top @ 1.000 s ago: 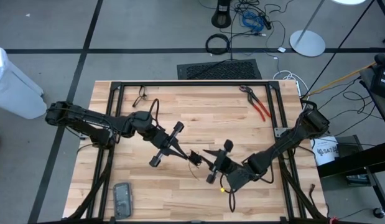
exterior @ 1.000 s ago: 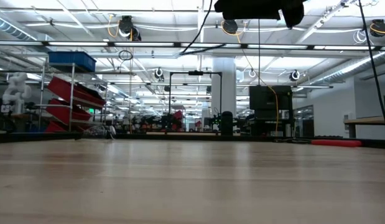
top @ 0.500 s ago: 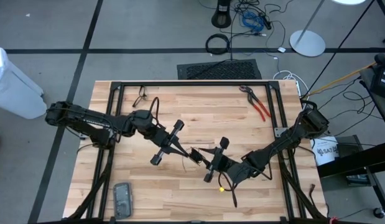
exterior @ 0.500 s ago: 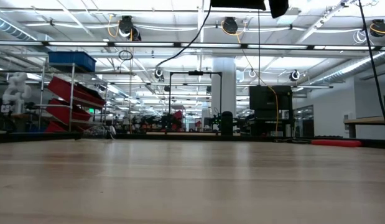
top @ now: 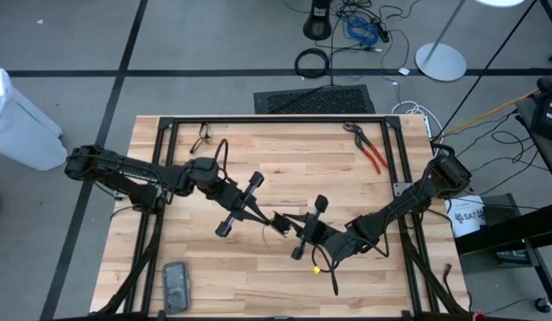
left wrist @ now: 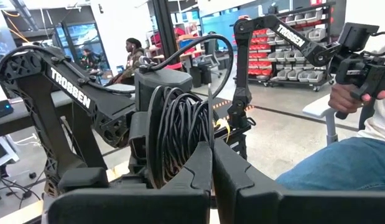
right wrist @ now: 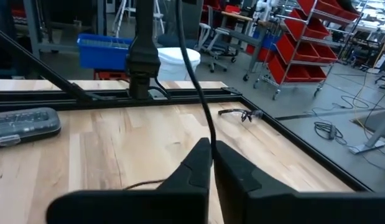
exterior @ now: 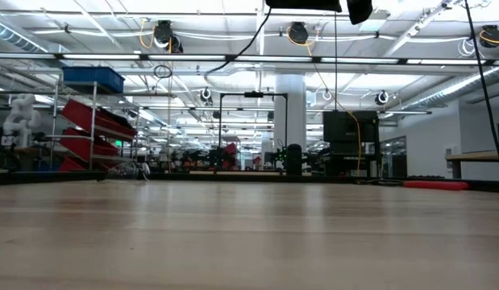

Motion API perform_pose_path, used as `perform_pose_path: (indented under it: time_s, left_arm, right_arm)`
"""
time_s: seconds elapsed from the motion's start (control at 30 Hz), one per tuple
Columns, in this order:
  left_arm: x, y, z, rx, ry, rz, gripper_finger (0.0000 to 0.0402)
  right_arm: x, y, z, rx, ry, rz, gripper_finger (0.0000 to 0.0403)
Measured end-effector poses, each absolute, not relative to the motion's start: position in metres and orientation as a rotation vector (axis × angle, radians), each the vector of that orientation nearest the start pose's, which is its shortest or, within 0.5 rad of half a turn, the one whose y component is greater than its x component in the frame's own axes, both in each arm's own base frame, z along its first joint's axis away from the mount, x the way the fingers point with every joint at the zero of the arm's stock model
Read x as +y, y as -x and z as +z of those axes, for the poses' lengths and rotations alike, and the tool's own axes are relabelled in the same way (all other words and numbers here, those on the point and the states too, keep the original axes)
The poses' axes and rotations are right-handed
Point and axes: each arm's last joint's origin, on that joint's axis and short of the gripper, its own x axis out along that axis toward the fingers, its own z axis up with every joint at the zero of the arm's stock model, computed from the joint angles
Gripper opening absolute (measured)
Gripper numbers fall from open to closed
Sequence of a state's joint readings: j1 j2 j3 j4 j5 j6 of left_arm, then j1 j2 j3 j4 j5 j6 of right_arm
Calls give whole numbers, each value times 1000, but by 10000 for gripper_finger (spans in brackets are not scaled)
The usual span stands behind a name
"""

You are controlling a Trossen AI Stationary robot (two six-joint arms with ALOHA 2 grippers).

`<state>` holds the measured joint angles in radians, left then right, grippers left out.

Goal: Coil cords
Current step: Coil the black wire onto the spool

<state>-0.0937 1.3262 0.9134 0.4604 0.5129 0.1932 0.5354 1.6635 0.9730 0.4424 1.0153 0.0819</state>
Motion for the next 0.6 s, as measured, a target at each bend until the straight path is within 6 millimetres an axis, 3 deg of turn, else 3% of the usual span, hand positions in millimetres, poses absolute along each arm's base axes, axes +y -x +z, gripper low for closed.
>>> perform_pose_path:
  time_s: [0.6]
  left_arm:
    - [-38,-293,325,-105,-196,-465,2]
  right_arm:
    - [168,-315,223,221,27,-335,0]
